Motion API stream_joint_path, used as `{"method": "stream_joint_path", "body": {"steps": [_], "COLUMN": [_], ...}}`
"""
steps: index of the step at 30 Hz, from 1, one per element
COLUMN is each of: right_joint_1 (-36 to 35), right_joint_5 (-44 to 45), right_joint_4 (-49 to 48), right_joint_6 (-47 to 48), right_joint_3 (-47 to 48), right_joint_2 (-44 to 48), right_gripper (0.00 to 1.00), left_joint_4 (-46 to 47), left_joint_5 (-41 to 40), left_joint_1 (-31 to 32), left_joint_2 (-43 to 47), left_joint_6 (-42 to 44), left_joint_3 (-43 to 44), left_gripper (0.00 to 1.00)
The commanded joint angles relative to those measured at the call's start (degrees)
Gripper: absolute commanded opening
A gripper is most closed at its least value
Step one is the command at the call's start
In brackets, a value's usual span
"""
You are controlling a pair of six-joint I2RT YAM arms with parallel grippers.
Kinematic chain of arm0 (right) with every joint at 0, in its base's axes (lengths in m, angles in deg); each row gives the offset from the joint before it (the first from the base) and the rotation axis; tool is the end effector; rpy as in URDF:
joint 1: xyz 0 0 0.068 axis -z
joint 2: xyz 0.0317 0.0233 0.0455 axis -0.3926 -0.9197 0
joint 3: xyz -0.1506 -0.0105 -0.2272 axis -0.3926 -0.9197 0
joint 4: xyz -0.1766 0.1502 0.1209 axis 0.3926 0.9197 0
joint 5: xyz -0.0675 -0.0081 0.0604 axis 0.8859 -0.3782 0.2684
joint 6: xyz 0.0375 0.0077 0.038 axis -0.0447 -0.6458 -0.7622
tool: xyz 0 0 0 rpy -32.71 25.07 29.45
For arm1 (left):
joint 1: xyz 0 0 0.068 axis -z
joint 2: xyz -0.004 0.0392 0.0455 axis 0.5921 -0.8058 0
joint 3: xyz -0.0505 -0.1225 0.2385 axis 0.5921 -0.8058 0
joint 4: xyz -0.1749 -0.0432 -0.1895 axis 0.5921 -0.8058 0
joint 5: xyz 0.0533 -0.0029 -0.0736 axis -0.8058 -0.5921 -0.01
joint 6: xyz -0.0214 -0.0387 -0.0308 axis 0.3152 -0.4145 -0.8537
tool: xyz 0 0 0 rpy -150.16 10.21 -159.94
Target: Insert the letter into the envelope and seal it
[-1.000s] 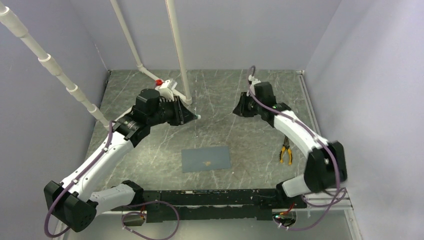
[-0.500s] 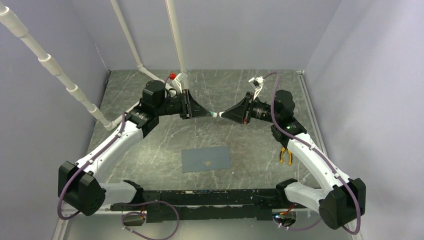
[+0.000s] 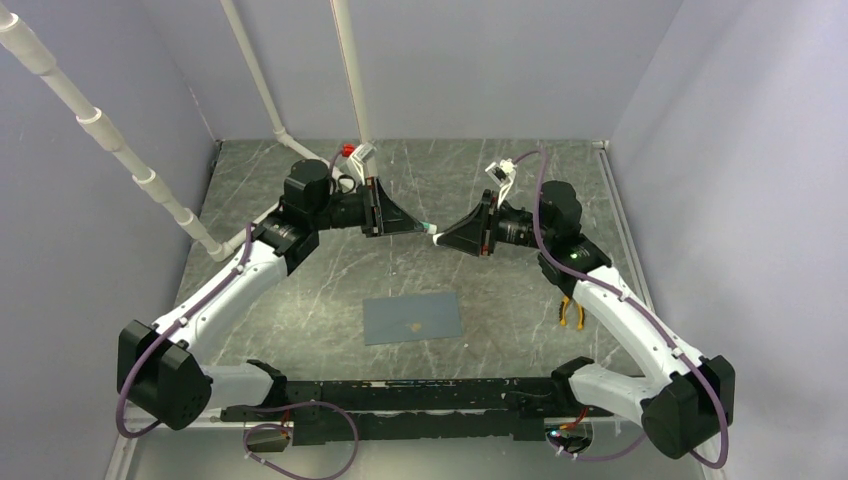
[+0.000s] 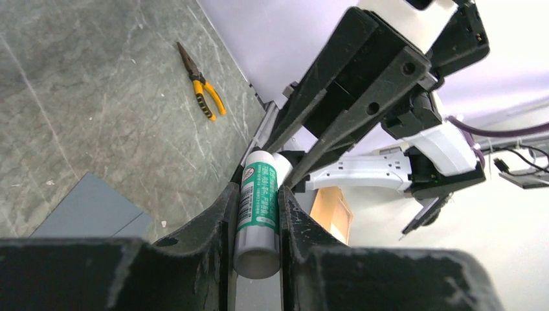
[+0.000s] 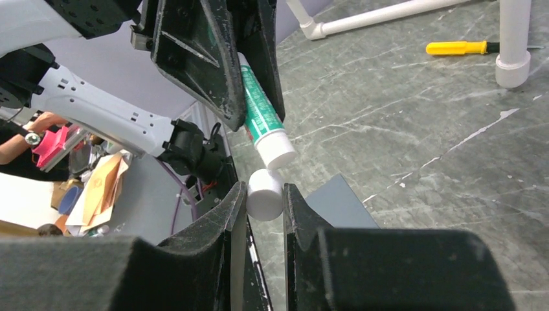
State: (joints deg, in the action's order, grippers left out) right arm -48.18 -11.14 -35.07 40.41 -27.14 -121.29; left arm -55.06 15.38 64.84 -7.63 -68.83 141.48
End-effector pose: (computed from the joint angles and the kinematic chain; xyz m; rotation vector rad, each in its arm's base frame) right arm 0.2098 0.1277 0.3461 -0.6856 1.7265 1.3478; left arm 0.2408 -0.1604 0.3580 0.3177 2.0075 -1.6452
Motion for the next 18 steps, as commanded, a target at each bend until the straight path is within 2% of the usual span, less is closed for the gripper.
{"method": "stream_joint_path", "body": {"steps": [1, 7, 18], "right_joint_1": [-0.12, -0.17, -1.11], "right_joint_5": [1.59, 1.66, 3.08], "right_joint_4": [-1.16, -0.83, 2.06], "right_joint_6": [1.67, 1.49, 4.28], "right_joint_3": [2.56, 3.53, 5.74], "right_joint_2": [2.81, 4.34, 1.37], "right_gripper": [0.00, 0.00, 0.00], "left_joint_4": [-4.44, -4.63, 1.91], "left_joint_5": [-3.88, -3.54, 1.21], "left_joint_1": [-0.15, -0.15, -0.16], "left_joint_2": [2.12, 2.38, 2.25], "left_joint_6": [3.22, 3.83, 0.83], "left_joint_3": [1.76, 1.70, 0.47], "left_gripper": [0.02, 0.02, 0.02]}}
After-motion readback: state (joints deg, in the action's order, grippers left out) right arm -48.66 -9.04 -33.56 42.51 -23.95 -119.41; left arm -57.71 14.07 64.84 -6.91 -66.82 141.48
